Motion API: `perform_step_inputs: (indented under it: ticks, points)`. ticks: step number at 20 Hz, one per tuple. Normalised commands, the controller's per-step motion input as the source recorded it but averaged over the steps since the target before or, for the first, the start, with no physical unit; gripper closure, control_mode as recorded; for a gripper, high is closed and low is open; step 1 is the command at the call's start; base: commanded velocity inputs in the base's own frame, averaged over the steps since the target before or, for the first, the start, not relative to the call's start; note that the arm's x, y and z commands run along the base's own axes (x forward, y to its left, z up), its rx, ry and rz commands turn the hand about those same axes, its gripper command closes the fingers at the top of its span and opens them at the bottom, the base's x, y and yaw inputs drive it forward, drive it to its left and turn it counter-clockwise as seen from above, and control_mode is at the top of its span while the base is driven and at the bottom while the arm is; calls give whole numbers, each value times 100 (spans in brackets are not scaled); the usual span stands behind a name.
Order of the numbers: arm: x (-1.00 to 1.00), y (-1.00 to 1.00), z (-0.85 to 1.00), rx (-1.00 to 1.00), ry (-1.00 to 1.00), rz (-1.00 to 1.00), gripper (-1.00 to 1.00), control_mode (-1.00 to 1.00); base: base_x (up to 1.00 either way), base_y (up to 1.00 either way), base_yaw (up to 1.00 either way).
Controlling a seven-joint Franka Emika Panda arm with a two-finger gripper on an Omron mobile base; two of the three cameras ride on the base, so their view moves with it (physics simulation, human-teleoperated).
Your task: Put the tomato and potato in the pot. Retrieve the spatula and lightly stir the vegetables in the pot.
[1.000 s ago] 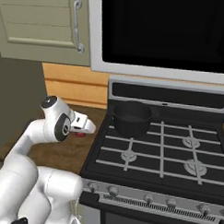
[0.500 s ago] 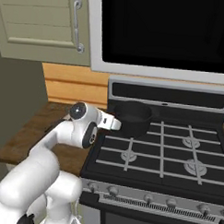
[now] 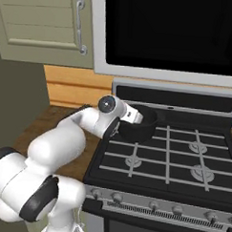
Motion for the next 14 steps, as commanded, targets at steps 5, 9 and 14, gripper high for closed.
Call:
perform_step_inputs:
  ticks: [5,9,14]
  points:
    - [53,-33,-5,2,3,-2,100,-100,0,0,0]
    - [54,-15,-28,0,5,0,100,-100,0,0,0]
    - [39,-5,-48,0,8,0,100,-100,0,0,0]
